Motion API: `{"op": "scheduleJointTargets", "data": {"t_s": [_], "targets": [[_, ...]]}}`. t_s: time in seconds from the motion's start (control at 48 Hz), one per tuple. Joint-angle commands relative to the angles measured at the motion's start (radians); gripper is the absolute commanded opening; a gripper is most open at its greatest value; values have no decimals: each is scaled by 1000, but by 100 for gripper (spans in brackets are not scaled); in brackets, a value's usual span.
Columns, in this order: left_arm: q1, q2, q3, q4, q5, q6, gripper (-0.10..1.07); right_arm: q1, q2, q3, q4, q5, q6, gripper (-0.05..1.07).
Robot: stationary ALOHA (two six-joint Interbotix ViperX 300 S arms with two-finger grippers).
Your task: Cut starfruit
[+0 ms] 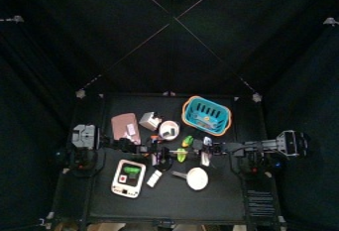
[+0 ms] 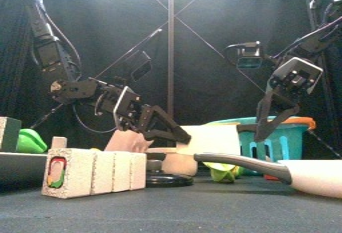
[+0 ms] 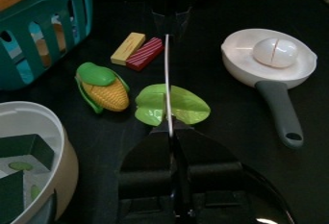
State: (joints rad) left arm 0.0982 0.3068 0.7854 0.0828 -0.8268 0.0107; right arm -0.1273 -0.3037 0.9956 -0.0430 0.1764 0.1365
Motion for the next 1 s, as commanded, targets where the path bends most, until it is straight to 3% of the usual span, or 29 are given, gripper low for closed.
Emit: {"op": "scheduleJointTargets", "data": {"t_s": [0.0, 0.979], "targets": [[-3, -5, -18, 2, 5, -2, 27, 0, -2, -6, 3, -5, 3, 30], [-5, 34, -55, 3, 127, -2, 27, 5, 71, -11, 8, -28, 5, 30]]}}
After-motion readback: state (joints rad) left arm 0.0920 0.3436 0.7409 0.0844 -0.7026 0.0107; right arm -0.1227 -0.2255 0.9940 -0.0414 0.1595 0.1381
